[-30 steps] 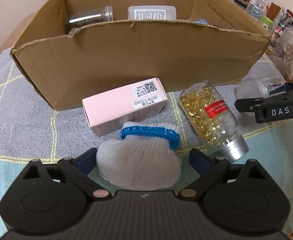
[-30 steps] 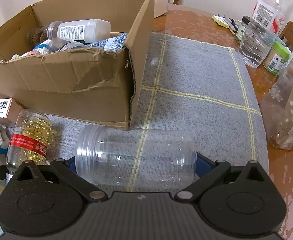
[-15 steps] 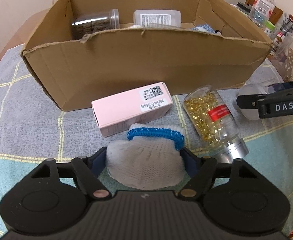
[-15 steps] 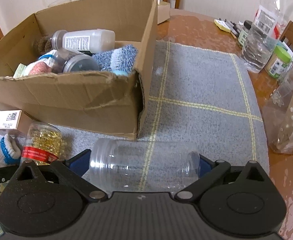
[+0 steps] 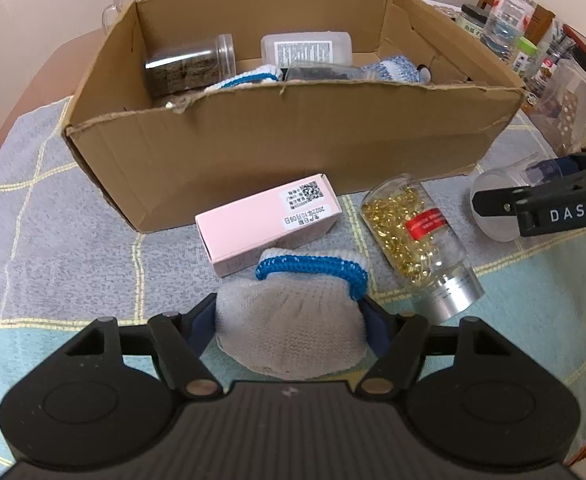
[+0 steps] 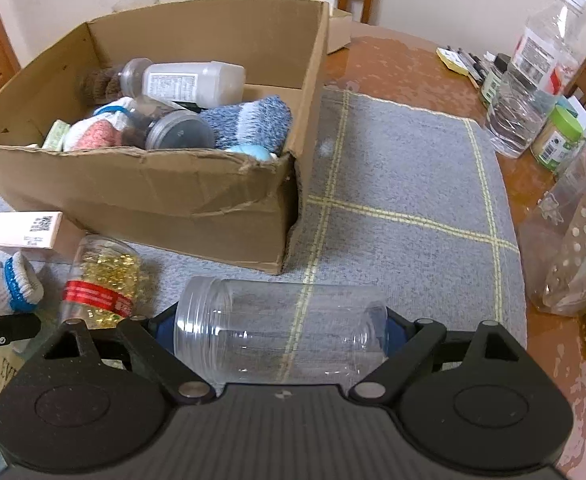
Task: Organize objects
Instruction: 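Carry the plastic jar and white sock over the cardboard box with both tools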
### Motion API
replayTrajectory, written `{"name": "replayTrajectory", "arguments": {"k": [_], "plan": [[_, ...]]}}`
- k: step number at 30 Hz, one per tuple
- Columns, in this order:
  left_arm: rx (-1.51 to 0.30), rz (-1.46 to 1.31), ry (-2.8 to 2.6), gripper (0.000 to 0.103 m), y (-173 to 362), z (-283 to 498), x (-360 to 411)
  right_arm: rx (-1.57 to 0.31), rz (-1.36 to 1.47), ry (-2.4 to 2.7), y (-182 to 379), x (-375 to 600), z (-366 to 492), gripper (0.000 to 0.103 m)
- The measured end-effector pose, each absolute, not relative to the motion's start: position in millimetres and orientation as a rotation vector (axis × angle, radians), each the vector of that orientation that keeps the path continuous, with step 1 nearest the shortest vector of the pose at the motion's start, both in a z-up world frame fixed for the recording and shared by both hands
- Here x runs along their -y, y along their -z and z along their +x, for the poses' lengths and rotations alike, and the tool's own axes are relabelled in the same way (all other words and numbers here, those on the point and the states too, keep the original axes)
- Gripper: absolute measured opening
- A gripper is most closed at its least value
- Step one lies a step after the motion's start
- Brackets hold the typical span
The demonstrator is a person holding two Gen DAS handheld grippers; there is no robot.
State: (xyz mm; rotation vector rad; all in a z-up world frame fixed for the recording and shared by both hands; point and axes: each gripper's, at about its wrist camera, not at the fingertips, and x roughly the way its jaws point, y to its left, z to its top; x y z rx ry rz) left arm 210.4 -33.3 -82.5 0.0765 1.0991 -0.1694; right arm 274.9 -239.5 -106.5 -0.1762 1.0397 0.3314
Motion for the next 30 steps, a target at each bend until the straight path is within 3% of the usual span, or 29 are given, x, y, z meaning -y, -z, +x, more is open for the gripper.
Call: {"name": "replayTrajectory", "arguments": {"k": [17,30], "plan": [[-1.082,0.168,0.338,0.071,29,195,20,-1.063,-0.178,-0.502,62,229,254,0.094],[-0.967,0.226,0.399,0.071,-41,233,5,-0.922,-0.206,-0.599,-8,208,247,0.094]]}}
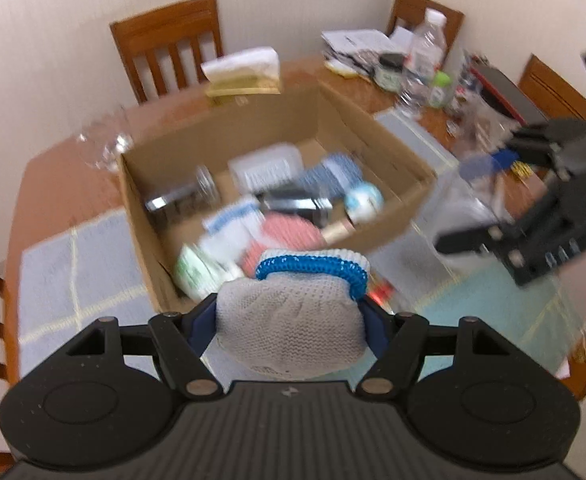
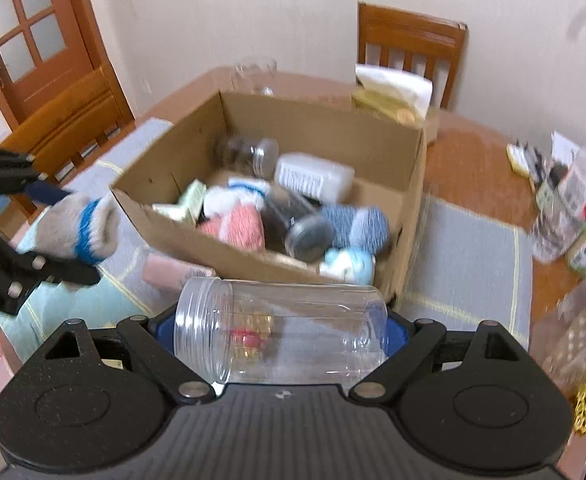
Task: Organize objects
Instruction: 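Carry the plastic jar and white sock over the cardboard box with both tools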
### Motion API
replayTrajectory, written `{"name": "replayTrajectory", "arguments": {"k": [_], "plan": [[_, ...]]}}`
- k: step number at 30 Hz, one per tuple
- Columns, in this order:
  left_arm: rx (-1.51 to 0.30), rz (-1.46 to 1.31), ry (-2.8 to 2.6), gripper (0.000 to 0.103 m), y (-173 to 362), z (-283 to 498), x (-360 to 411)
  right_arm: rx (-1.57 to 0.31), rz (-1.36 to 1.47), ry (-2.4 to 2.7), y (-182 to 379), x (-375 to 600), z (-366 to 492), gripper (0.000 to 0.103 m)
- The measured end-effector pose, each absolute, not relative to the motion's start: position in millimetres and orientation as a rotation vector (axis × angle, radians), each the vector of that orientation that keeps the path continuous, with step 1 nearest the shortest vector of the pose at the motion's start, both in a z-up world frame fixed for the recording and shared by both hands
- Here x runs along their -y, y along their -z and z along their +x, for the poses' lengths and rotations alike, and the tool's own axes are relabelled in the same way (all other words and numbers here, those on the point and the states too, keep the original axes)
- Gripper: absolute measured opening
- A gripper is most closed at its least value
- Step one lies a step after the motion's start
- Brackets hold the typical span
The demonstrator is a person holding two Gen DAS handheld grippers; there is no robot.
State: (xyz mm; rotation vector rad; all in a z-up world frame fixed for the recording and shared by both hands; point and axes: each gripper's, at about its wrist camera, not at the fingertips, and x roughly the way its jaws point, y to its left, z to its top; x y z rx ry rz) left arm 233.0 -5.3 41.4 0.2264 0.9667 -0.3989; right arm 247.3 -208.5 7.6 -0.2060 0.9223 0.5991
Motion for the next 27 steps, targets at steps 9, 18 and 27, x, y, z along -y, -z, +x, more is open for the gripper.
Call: {"name": "replayTrajectory", "arguments": {"k": [9,18,27], "plan": [[-0.865,0.258,0.312,0.074,-56,302,0,-0.863,-0.190,-0.588,-31,198,260,0.094],[-0.862,0.245,0.225,0.095,-43,326,-11,-0.852,-0.206,-0.582,-35,188,273,0.094],[-0.866,0.235,0.229,0.099,-45,316,-11,-0.844,-0.238,-0.588,-38,182,290,0.094]]}}
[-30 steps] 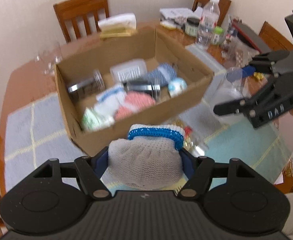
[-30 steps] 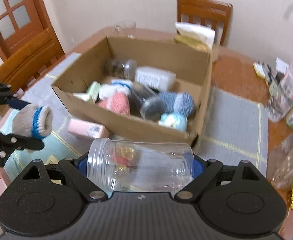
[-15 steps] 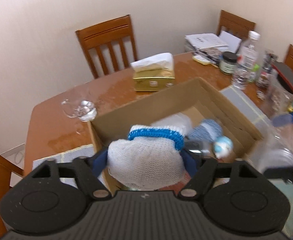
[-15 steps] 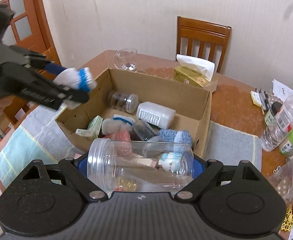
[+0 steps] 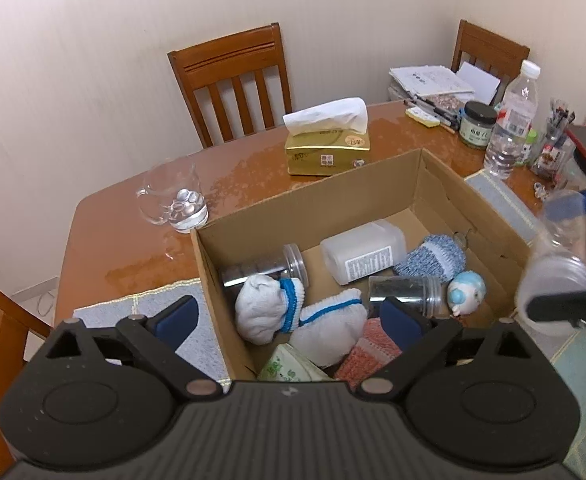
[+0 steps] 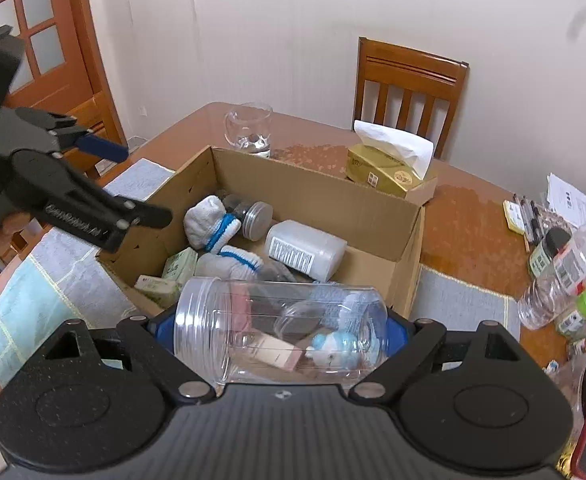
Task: Organize objects
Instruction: 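Carry the plastic jar and white sock over the cardboard box with both tools, then open both tools to drop the jar and sock into the box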
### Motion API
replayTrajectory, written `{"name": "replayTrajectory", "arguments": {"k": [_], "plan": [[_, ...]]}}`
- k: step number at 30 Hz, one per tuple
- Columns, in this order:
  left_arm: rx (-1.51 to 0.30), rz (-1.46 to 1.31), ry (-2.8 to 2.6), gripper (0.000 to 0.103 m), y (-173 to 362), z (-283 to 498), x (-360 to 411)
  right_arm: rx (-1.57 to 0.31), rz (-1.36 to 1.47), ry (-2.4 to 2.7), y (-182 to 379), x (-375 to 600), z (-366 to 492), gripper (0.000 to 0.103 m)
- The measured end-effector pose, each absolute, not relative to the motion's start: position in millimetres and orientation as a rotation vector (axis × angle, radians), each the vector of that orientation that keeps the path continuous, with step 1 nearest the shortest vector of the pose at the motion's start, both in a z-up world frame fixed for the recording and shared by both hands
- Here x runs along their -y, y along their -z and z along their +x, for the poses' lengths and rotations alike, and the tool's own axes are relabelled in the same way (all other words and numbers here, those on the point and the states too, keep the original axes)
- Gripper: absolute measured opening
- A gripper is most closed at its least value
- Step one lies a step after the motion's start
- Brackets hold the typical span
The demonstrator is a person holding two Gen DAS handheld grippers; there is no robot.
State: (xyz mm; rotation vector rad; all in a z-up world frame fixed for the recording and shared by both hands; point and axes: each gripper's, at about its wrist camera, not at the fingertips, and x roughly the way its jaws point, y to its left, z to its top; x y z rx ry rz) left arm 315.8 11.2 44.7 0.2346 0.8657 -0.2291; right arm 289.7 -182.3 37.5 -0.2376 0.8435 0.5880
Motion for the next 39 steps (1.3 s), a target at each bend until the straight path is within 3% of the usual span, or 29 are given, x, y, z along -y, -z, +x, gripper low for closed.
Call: {"name": "replayTrajectory", "arguments": {"k": [17,20,22,39], "plan": [[-0.835,0.118,0.125,0.102,-52,266,-24,-0.824,-0.289,-0.568,-30,169,380,0.094],[-0.850,0.150,0.079,0.102,-41,260,-25,-0.809,-0.298,-0.533,-28,164,394,0.103],[-0.862,0.155,0.063,0.102,-35,256,-25,-0.800,-0.301,-0.510,-27,162,399,0.103],[-0.876,0.111,-0.026,0.102,-9,233,-33,-0.818,-0.261,-0.485,-23,177,368,0.103]]}}
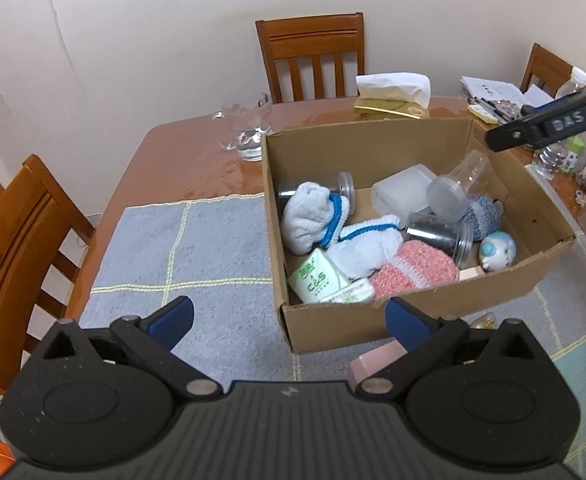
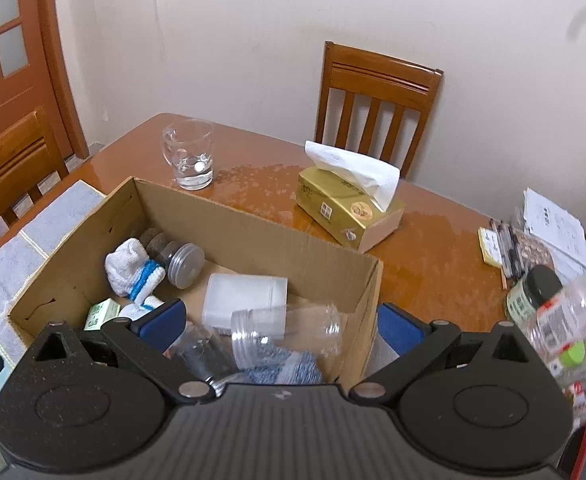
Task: Organize objects
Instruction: 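Open both tools to drop the jar and sock into the box, then move both open tools toward the gold capsule jar and pink box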
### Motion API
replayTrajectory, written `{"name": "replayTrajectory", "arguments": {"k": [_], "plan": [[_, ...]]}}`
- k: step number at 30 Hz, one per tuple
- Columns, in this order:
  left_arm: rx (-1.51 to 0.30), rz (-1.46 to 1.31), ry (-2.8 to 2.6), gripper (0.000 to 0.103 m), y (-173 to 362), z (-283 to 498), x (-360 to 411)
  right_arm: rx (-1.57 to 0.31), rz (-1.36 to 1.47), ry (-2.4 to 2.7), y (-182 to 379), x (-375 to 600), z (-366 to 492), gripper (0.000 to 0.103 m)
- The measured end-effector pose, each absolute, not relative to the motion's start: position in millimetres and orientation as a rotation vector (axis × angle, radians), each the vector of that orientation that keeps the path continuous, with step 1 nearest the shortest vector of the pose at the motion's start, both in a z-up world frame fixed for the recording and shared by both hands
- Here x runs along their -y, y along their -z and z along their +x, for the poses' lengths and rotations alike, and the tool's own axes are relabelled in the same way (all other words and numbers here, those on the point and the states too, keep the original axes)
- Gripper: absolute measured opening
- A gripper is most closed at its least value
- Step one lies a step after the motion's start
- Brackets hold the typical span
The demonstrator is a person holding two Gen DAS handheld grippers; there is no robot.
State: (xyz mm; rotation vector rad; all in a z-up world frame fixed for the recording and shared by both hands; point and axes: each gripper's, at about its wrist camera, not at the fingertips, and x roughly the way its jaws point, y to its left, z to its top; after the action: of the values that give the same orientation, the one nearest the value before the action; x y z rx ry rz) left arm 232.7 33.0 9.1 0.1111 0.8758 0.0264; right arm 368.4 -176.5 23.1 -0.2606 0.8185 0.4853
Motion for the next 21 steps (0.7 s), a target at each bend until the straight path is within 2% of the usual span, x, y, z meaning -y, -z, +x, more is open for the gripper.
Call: {"name": "replayTrajectory", "arguments": {"k": [21], "plan": [[-0.929,0.016,-0.082,0.102,20,216,-38,-0.840,-0.128,-0.306,9,214,252,0.103]]}}
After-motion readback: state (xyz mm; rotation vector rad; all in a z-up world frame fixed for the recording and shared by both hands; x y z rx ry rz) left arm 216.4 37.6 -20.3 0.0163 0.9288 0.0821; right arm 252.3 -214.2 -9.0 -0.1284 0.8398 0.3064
